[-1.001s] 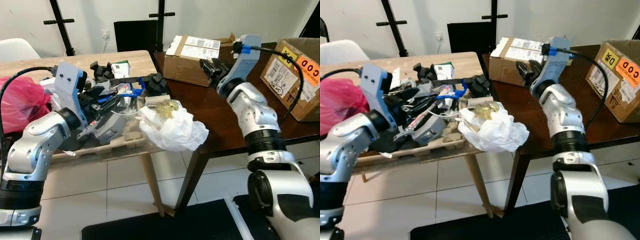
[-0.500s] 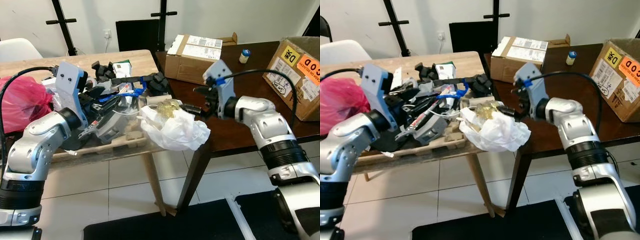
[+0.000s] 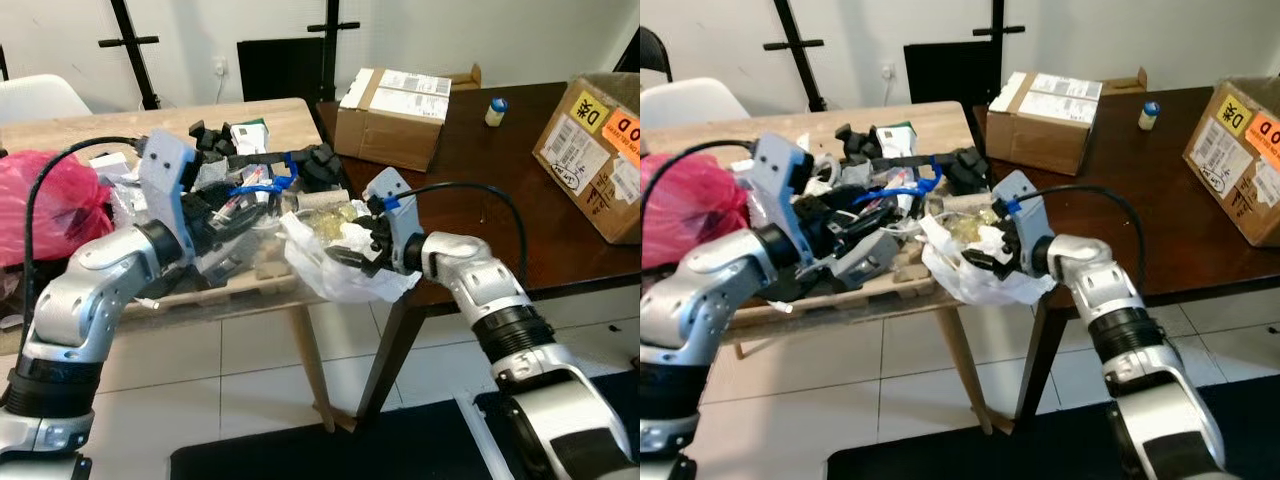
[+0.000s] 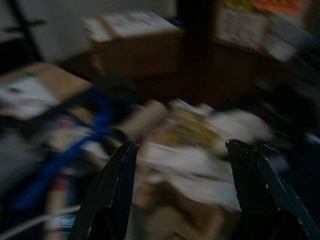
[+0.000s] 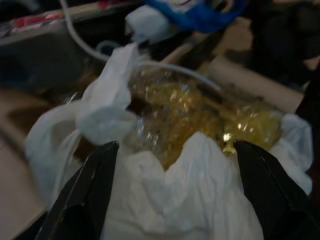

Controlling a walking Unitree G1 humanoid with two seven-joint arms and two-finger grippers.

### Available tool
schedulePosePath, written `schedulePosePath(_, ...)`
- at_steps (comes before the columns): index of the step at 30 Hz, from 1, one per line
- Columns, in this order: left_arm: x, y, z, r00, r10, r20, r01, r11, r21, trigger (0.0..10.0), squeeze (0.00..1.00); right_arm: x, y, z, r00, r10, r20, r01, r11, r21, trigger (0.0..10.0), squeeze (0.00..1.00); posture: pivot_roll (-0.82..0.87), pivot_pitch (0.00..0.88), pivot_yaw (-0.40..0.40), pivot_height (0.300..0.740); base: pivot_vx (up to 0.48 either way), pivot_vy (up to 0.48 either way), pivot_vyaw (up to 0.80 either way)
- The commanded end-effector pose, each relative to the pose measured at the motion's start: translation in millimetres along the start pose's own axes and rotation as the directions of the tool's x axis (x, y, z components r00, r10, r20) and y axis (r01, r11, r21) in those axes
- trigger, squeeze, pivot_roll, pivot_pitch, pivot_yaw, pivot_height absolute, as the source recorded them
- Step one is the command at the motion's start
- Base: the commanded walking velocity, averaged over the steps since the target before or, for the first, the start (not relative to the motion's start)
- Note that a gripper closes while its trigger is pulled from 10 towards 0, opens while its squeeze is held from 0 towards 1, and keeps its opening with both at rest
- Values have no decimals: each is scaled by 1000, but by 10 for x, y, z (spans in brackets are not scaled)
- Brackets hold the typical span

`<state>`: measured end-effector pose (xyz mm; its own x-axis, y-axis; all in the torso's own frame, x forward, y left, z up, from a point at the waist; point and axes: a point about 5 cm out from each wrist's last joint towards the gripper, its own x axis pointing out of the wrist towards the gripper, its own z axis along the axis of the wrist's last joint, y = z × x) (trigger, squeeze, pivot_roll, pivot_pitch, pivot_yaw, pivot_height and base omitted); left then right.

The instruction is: Picking trash to rubbish bin

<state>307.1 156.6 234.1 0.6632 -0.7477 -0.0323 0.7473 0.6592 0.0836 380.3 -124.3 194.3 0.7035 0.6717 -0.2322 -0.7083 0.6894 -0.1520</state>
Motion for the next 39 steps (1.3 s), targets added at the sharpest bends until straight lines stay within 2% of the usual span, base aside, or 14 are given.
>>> schedulePosePath(1,1,-63,-89,998,-40,-53,40,999,-10,10000,0,8,-26,3,999,-33,9,33,999,-3,10000,0,-2,91,54,740,0,0,0)
schedulePosePath(5,33,-214,-269,984,-94,-152,89,995,-41,10000,0,97,-63,43,984,-173,37,173,985,-8,10000,0,1,78,50,740,0,0,0)
schedulePosePath(8,33,-250,-304,979,-110,-171,103,994,-45,10000,0,110,-92,53,975,-218,38,218,976,-3,10000,0,1,77,48,740,0,0,0)
schedulePosePath(10,34,-259,-314,978,-113,-175,107,993,-45,10000,0,115,-94,47,975,-218,31,218,976,1,10000,0,1,74,47,740,0,0,0)
schedulePosePath(12,22,-279,-328,974,-125,-188,119,992,-47,10000,0,133,-56,-13,984,-174,-28,173,984,-47,10000,0,0,69,44,740,0,0,0)
schedulePosePath(15,17,-285,-331,973,-130,-192,123,991,-48,10000,0,138,-37,-39,987,-154,-51,151,986,-65,10000,0,-1,67,43,740,0,0,0)
schedulePosePath(24,13,-338,-305,969,-170,-178,162,985,-56,10000,0,176,49,-178,988,-67,-142,68,998,5,10000,0,-5,55,46,740,0,0,0)
schedulePosePath(25,14,-335,-304,969,-168,-178,161,985,-55,10000,0,177,41,-180,987,-77,-143,79,997,9,1529,0,-5,54,46,740,0,0,0)
schedulePosePath(26,14,-335,-304,969,-168,-178,161,985,-55,10000,0,177,41,-180,987,-77,-143,79,997,9,1529,0,-5,54,46,740,0,0,0)
schedulePosePath(27,15,-333,-300,970,-166,-177,159,986,-53,10000,0,175,27,-181,985,-91,-145,93,996,8,0,0,-3,53,46,740,0,0,0)
schedulePosePath(31,13,-332,-293,971,-165,-175,158,986,-52,10000,0,173,6,-178,983,-109,-148,110,994,0,0,0,-5,53,47,740,0,0,0)
schedulePosePath(39,2,-321,-285,975,-150,-165,143,988,-52,10000,0,139,-113,-26,977,-190,-92,191,982,0,0,0,-5,51,44,740,0,0,0)
